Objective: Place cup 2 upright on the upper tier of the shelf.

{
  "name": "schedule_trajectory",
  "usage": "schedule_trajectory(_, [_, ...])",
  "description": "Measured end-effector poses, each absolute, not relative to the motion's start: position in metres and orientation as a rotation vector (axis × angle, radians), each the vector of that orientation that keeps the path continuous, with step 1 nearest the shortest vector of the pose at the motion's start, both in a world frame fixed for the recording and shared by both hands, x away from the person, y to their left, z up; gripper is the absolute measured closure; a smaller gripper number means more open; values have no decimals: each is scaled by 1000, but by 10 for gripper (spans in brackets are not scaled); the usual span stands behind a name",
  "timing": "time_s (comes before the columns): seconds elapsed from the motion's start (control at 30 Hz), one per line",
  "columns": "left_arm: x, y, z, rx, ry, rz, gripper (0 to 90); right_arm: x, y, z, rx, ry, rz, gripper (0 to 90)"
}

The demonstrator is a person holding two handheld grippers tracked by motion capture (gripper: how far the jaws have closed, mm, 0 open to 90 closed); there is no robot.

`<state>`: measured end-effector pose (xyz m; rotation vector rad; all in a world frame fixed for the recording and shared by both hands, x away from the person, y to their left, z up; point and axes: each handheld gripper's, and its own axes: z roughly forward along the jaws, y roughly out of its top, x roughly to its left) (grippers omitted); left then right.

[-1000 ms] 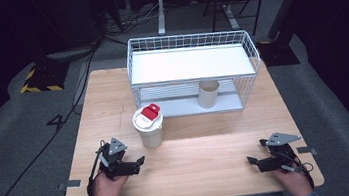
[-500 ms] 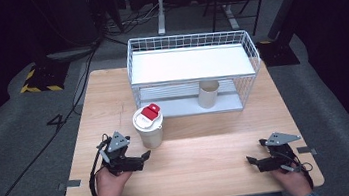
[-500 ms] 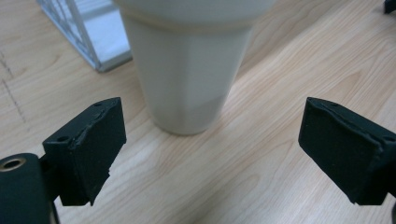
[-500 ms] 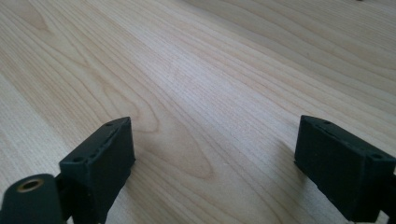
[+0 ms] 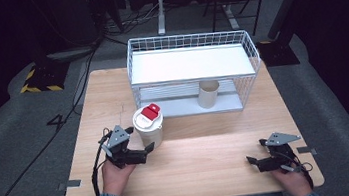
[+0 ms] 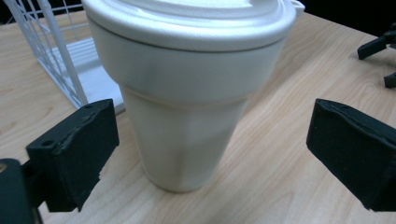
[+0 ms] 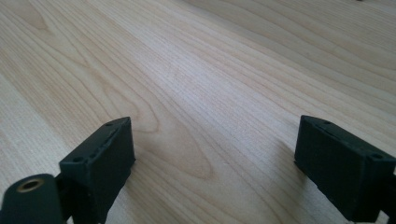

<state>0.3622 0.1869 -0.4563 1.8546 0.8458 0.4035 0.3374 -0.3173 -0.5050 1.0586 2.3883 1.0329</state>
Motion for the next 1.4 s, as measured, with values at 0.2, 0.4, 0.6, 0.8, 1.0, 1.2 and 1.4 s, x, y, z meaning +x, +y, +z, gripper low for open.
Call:
schedule_trajectory(0.2, [374, 184, -460, 1834, 838, 403, 1, 337, -317, -505, 1059, 2387, 1032, 122])
schedule_trajectory(0.4, [384, 184, -466, 1815, 848, 375, 1, 337, -317, -505, 1059, 2387, 1032, 122])
schedule_trajectory(0.6, [389, 177, -472, 1832, 818, 359, 1, 337, -317, -505, 1055, 2385, 1034, 123])
schedule_trajectory(0.8, [395, 177, -478, 1807, 821, 344, 1, 337, -317, -505, 1059, 2383, 1034, 124])
schedule_trajectory(1.0, [401, 178, -482, 1793, 819, 337, 1, 337, -317, -505, 1059, 2383, 1031, 125])
schedule_trajectory(1.2, [405, 178, -486, 1780, 819, 309, 2, 337, -317, -505, 1060, 2382, 1031, 125])
schedule_trajectory(1.4, [407, 177, -487, 1780, 784, 315, 21, 336, -317, -505, 1060, 2382, 1031, 125])
